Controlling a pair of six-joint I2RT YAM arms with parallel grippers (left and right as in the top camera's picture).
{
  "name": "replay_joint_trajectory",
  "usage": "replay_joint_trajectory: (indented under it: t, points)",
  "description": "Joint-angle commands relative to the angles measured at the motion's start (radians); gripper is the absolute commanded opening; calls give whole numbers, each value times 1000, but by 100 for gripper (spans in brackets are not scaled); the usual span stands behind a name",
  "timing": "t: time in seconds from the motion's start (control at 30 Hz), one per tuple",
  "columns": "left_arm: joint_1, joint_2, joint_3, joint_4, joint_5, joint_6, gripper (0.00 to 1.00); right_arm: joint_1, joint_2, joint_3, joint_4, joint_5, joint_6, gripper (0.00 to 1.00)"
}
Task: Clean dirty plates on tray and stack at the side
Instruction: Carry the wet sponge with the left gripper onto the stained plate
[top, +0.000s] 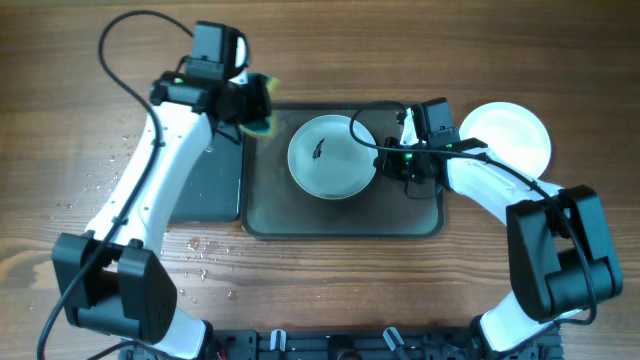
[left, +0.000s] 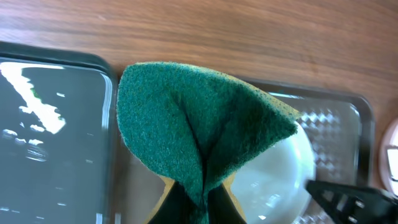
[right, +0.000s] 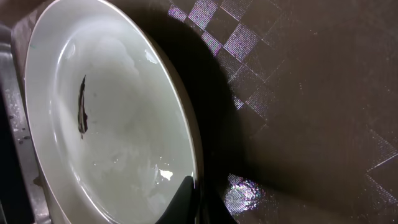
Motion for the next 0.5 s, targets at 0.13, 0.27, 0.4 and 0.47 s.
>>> replay_joint_trajectory:
  t: [0.13, 0.27, 0.4, 0.47]
  points:
    - [-144, 92, 22, 21, 5, -58, 4, 4, 21, -3, 5, 7, 12, 4]
    - [-183, 154, 22, 57, 4, -102, 4, 4, 21, -3, 5, 7, 11, 4]
    - [-190, 196, 22, 79, 4, -106, 4, 4, 21, -3, 5, 7, 12, 4]
    - [-190, 211, 20, 79, 4, -106, 4, 4, 21, -3, 5, 7, 11, 4]
